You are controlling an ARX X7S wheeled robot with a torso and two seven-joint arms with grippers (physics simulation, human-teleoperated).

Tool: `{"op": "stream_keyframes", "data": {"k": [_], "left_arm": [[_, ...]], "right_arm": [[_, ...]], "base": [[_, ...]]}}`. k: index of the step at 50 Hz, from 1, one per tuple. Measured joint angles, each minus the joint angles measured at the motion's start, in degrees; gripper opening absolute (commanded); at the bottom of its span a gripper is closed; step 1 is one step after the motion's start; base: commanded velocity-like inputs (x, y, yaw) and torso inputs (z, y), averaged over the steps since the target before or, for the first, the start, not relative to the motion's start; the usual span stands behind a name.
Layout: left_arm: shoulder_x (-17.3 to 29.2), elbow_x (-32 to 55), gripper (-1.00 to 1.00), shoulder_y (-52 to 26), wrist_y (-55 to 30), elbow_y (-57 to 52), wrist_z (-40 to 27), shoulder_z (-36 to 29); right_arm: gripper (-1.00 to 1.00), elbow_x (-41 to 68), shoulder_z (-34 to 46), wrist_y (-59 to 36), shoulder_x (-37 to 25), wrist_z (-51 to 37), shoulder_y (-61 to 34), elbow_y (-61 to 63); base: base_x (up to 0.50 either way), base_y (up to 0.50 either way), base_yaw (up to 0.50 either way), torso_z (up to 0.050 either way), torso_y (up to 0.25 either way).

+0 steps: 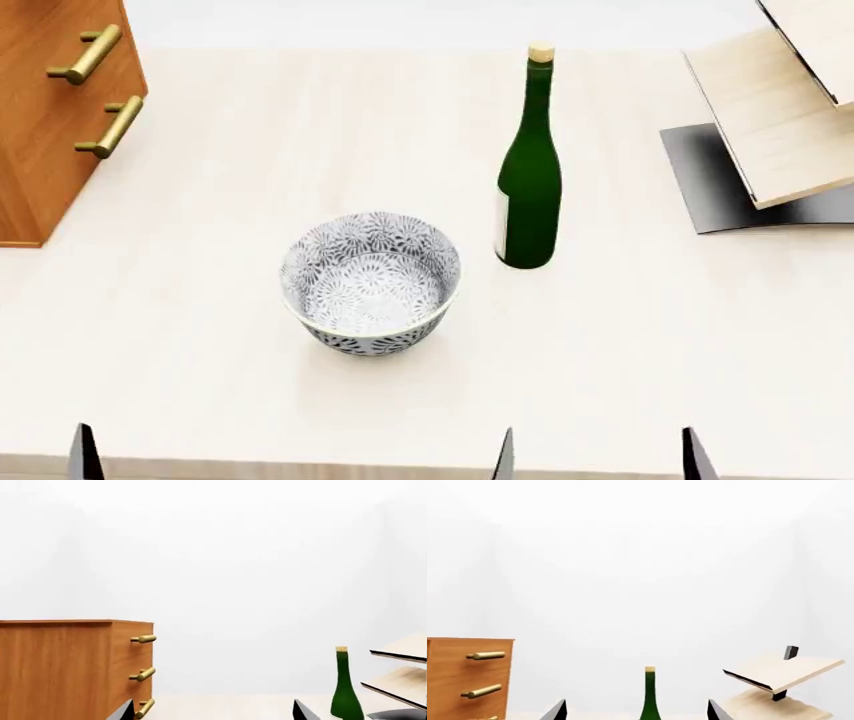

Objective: Put the wine bottle on the wine rack.

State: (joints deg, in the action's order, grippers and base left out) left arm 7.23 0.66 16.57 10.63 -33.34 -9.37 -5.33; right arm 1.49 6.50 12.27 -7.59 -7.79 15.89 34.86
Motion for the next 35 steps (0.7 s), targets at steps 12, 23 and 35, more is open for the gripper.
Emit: {"op": "stream_keyframes", "data": {"k": [12,23,35], "left_arm": [[0.8,-1.2,1.00,3.1,9.5,-0.8,-1.8,-0.3],[1.3,-1.8,1.00,4.3,13.9,-0.6,-2.7,-0.9],[1.8,-2.5,1.00,4.9,15.5,-0.6,-3.5,-1.8]], "right_arm": [[1.00,-1.2,0.5,9.3,-0.5,-1.1,2.3,0.0],[1.00,-2.7,1.3,13.0,-1.0,-1.8,3.2,-0.6],[1.00,-3.5,2.2,14.4,-1.6,-2.4,3.8,-0.9]], "base": [[0.00,0.00,0.00,0.000,0.000],[0.08,0.00,0.00,0.000,0.000],[0.18,0.00,0.00,0.000,0.000]]}}
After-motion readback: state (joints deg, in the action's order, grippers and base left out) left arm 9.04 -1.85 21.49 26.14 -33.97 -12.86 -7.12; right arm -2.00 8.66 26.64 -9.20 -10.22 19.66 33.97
